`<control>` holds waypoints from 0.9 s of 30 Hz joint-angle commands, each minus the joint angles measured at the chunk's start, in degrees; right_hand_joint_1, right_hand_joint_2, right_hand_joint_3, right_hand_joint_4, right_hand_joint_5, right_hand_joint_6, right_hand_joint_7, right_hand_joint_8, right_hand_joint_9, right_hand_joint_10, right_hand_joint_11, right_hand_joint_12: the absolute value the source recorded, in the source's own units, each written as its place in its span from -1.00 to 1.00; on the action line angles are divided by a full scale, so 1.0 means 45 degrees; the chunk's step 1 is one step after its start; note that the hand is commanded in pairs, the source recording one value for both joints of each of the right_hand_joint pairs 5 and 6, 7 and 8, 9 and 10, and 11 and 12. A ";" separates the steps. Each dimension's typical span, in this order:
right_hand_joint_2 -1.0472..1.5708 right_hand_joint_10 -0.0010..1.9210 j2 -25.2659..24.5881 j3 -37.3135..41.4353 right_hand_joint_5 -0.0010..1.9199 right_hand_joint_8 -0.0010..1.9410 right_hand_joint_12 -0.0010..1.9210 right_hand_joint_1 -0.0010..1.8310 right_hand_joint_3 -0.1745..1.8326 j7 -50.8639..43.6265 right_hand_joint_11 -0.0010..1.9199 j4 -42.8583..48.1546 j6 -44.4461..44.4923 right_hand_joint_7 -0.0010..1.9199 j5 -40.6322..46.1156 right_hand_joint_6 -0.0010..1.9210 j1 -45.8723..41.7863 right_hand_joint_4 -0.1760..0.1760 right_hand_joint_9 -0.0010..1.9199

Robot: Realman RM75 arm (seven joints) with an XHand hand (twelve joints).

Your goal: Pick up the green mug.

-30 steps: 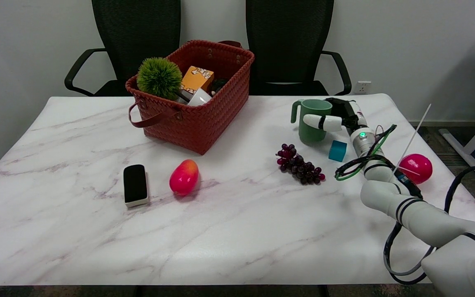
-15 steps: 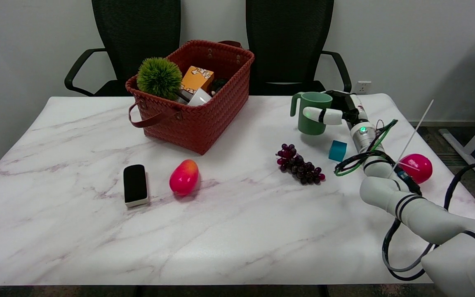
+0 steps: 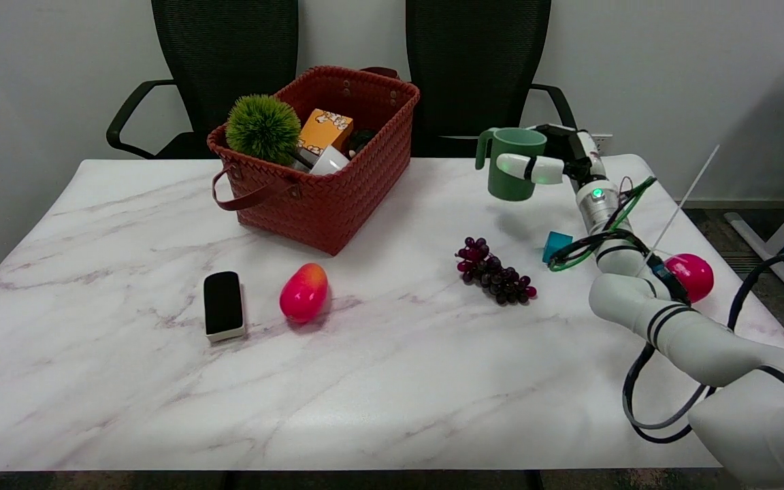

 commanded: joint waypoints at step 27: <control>0.58 0.30 -0.2166 -0.2196 -0.13 0.26 0.08 0.44 -0.33 -0.1115 0.08 -0.1456 -0.6234 0.27 -0.0455 -0.13 0.7839 0.00 0.30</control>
